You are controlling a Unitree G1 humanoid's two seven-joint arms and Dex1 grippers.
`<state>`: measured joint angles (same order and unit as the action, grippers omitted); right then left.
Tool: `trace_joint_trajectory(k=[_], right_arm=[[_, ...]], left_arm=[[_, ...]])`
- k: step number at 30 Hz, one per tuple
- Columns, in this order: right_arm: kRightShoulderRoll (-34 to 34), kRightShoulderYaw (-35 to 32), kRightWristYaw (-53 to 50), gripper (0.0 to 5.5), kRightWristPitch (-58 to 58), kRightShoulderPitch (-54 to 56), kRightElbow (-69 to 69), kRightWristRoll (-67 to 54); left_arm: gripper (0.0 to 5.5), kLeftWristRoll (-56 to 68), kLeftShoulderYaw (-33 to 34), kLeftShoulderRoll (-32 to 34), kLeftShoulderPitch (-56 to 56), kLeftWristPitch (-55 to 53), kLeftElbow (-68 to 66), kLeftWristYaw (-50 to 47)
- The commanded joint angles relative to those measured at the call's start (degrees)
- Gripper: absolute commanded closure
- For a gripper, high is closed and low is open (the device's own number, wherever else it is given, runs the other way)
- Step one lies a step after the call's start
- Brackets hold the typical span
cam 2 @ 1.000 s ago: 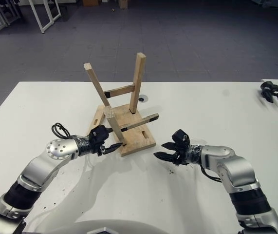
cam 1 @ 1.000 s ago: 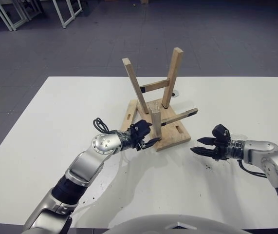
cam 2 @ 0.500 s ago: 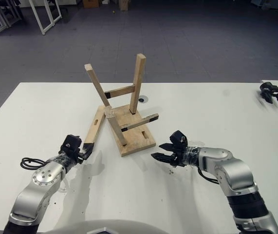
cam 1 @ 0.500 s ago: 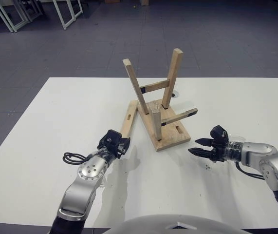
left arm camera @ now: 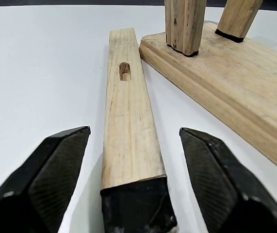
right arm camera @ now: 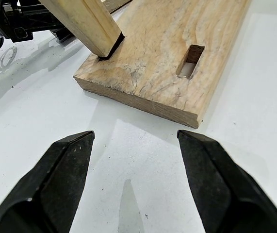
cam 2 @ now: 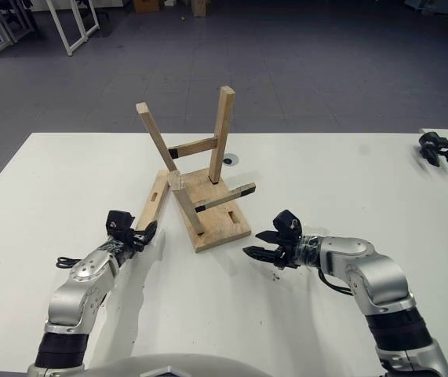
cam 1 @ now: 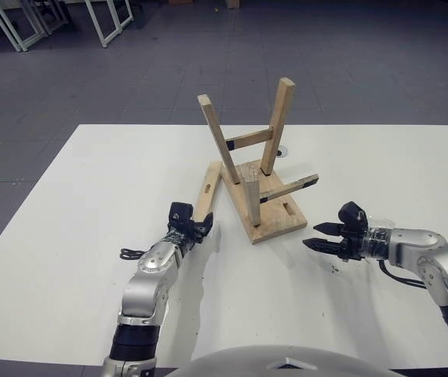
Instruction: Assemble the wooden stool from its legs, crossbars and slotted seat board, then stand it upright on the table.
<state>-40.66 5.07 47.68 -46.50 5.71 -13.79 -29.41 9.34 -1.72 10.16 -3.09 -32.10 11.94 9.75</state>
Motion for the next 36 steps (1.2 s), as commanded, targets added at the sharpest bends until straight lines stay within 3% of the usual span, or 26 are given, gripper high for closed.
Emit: trace_joint_trajectory(k=[1, 3, 11, 14, 17, 20, 24, 28, 36], right_arm=[[-0.3, 0.0, 0.0, 2.35, -1.0, 0.9, -0.1, 0.3], [-0.2, 0.0, 0.0, 2.35, -0.9, 1.1, 0.1, 0.4], [0.1, -0.7, -0.6, 2.35, -1.7, 0.7, -0.8, -0.3], [0.9, -2.5, -1.6, 2.35, -3.3, 1.3, -1.2, -1.6], [1.6, -4.6, -6.1, 2.35, -3.4, 4.0, 2.0, 0.7], [4.9, -9.7, -11.8, 1.84, -3.5, 9.1, 4.8, 0.1], [10.4, -21.4, -17.0, 1.10, -10.3, 19.8, 5.0, -11.8], [12.7, -28.6, -20.9, 1.02, -18.8, 28.4, 3.7, -25.2], [18.4, -27.0, -27.4, 1.02, -27.9, 34.7, 2.1, -48.5]], left_arm=[[2.08, -0.8, 0.3, 0.4, -0.1, -3.5, -2.0, -0.7], [2.08, -0.7, 0.5, 0.0, 0.0, -4.2, -2.5, -0.7], [3.34, -1.7, 0.1, 0.4, 0.4, -3.5, -0.9, -0.5], [3.46, -2.7, 1.1, 0.4, 0.2, -3.1, 0.6, -2.0], [3.46, -3.3, 6.4, -0.5, 0.7, 0.1, 1.9, -6.3], [3.46, 0.6, 13.7, -1.9, 2.4, 6.0, 4.2, -7.6], [3.46, 11.4, 20.7, -0.2, 6.4, 12.7, 8.7, -0.8], [3.46, 33.9, 23.9, 2.9, 10.6, 1.5, 14.7, 5.6], [3.46, 71.3, 20.7, 13.9, 14.5, -16.3, 21.4, 9.8]])
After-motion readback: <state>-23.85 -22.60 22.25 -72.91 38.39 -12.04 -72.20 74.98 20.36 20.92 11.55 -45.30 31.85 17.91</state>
